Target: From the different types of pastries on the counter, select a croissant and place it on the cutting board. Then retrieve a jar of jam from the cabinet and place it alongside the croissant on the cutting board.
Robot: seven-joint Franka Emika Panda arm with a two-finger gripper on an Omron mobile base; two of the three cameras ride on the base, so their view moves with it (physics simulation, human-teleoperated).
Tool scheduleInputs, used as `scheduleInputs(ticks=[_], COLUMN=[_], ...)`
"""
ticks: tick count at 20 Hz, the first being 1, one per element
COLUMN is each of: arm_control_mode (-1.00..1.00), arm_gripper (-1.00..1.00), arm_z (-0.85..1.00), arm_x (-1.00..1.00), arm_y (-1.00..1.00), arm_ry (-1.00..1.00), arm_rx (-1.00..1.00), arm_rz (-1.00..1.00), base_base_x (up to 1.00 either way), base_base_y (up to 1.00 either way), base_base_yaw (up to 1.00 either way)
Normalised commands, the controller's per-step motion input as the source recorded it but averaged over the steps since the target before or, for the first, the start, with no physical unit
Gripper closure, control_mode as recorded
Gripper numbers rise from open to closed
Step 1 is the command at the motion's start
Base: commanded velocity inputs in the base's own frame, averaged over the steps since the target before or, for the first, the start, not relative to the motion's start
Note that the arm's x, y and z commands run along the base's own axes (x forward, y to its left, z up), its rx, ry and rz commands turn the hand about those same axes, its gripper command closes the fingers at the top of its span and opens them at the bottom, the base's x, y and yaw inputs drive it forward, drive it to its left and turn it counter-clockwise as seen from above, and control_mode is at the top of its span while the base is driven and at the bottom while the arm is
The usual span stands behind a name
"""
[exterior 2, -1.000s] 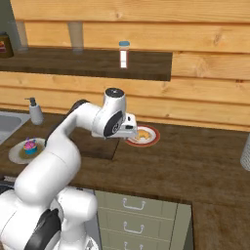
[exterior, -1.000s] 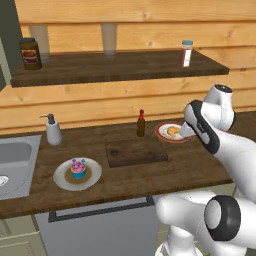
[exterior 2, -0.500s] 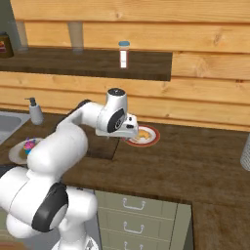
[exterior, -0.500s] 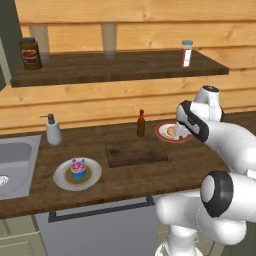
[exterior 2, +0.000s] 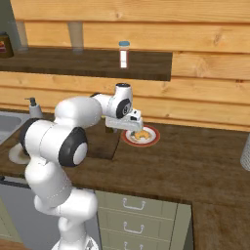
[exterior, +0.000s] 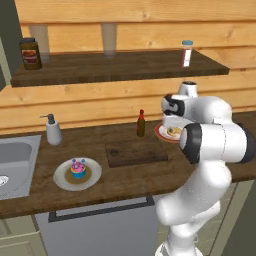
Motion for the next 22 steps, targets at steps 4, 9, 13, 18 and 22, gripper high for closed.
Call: scheduleInputs(ticks=[4,9,13,18,22], arm_control_mode=[-1.00,-1.00,-1.00,-1.00,-1.00], arm_gripper=[-1.00,-1.00,-1.00,-1.00,-1.00], arm_z=[-0.29,-0.54,-0.68,-0.49,-0.13], arm_x=[0.74,0.42,0.14,0.47,0.65], arm_y=[-0.34,-0.19,-0.05,-0.02,-0.07], arm_ry=[0.07,0.02,0.00,0.00,0.00], arm_rx=[0.00,0.00,0.00,0.00,0.00], arm_rz=[-0.12,-0.06,-0.01,0.00,-0.01], base_base_x=[0.00,0.00,0.00,0.00,0.00], base_base_y=[0.00,0.00,0.00,0.00,0.00], base_base_yaw=[0.00,0.00,0.00,0.00,0.00])
